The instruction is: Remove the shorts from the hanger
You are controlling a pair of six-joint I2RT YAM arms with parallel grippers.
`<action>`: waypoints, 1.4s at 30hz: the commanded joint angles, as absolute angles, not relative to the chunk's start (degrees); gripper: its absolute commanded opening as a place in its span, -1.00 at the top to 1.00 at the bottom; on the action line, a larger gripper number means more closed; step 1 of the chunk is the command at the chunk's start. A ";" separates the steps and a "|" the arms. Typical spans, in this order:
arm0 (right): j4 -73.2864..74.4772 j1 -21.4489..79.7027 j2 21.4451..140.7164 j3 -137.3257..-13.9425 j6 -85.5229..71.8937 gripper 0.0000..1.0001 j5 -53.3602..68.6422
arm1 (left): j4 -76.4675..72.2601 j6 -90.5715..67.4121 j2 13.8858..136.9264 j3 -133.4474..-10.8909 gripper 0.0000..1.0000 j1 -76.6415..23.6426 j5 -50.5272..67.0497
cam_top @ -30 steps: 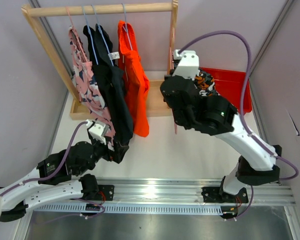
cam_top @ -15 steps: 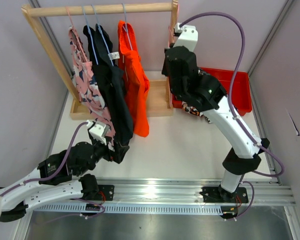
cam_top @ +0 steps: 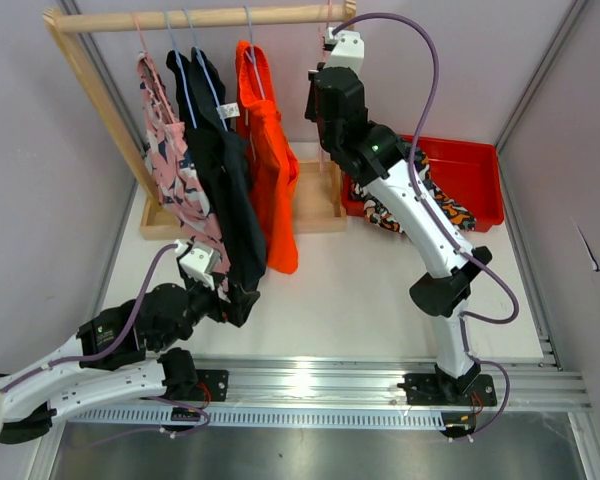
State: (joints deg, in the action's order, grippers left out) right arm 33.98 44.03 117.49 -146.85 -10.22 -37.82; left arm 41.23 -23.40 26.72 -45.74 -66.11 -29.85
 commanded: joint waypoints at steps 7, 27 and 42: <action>28.65 41.31 119.27 -149.24 -9.14 1.00 -32.61 | 39.64 -22.15 27.33 -45.26 -0.98 -66.01 -29.71; 32.78 44.29 104.60 -130.36 -10.20 -0.79 -40.32 | 39.99 -22.24 29.18 -45.35 -0.98 -66.01 -30.50; 24.78 60.91 97.16 -126.10 2.87 -0.82 -52.04 | 39.99 -22.32 29.01 -45.62 -0.99 -66.01 -30.50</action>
State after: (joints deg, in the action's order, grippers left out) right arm 27.51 59.81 90.13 -119.20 -2.87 -51.64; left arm 41.23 -23.33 28.95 -45.67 -66.11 -29.89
